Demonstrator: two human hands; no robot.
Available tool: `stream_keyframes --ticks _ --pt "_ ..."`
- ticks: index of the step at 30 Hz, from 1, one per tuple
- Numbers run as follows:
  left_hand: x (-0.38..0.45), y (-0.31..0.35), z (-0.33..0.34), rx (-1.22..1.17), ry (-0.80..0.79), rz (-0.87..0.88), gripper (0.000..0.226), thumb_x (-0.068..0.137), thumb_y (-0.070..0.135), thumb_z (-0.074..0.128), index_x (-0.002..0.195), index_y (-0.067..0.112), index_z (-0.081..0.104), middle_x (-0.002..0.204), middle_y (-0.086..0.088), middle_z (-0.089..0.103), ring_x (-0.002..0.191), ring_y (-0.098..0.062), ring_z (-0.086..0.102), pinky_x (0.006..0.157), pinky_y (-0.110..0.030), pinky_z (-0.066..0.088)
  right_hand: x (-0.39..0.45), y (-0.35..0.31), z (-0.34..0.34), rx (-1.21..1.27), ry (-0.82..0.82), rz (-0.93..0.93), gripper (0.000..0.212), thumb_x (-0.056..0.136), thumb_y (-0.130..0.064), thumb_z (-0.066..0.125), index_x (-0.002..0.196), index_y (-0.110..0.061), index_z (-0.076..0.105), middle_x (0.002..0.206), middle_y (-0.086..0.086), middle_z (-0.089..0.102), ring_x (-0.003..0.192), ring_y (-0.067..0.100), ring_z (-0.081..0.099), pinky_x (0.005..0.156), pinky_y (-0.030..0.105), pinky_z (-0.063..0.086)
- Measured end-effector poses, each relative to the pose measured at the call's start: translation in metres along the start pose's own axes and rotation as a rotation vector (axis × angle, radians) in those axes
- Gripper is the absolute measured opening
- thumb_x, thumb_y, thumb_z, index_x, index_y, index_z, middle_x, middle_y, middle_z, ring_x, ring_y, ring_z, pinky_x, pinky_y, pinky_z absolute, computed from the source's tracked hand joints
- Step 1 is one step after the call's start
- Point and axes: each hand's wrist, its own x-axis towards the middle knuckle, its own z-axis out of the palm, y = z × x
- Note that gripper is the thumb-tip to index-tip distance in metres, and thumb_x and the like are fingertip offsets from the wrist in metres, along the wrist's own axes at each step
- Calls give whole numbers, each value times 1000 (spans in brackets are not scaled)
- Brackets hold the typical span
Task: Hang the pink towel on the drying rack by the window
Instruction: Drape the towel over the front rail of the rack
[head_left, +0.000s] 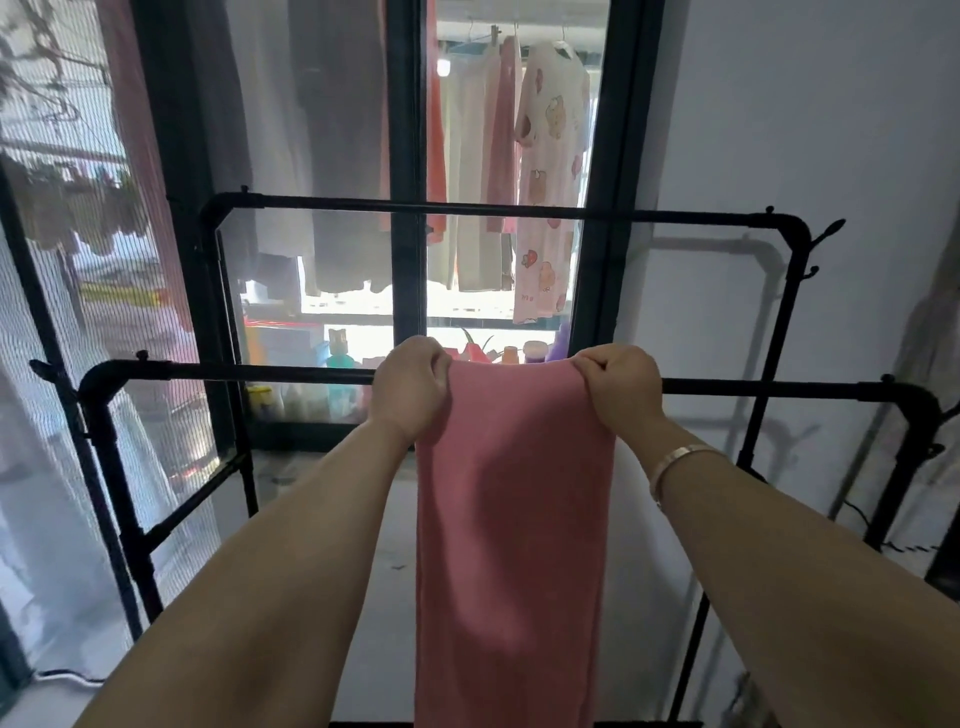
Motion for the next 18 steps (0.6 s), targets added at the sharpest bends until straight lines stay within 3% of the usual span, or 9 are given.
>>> stream_keyframes --ticks 4,8,12,14,15,17,18 --pt "-6 -7 -5 72 158 9 26 87 9 39 62 6 47 64 -7 49 59 -26 47 54 -43 42 1 -9 10 27 -15 -32 33 91 -20 51 72 1 67 67 19 65 69 35 60 62 44 51" --pt "-9 -19 -12 252 250 34 24 82 7 45 58 10 48 61 -6 49 57 -27 44 58 -42 40 -7 -20 23 24 2 -54 30 94 -22 51 76 -14 75 67 -4 65 67 19 56 57 30 39" --pt "-9 -33 -11 335 287 5 24 91 12 47 68 11 54 71 -8 55 66 -28 45 70 -40 38 -8 -32 31 -152 -40 -122 35 96 -19 43 77 -7 70 72 12 67 74 30 59 65 38 47" --pt "-13 -34 -8 322 308 -6 23 94 18 48 75 12 59 79 -8 59 73 -28 48 80 -40 36 -14 -36 39 -293 -50 -254 32 97 -21 40 85 -9 68 86 11 68 87 32 60 83 42 46" --pt "-16 -34 -6 302 320 -23 21 95 22 49 81 13 62 86 -8 62 80 -29 50 87 -40 36 -19 -36 45 -336 -61 -297 29 97 -26 41 101 -13 66 103 9 68 102 32 58 96 44 40" --pt "-24 -33 -5 243 353 -87 22 95 28 51 100 12 65 103 -7 64 99 -28 54 101 -41 31 -31 -31 56 -416 -108 -321 45 96 -41 41 136 -20 45 139 6 51 133 28 39 114 50 21" --pt "-27 -33 -5 233 363 -114 26 95 29 50 107 11 64 110 -7 64 106 -27 53 105 -41 28 -35 -27 59 -449 -133 -332 54 95 -46 41 143 -21 34 148 5 41 139 27 30 116 52 15"
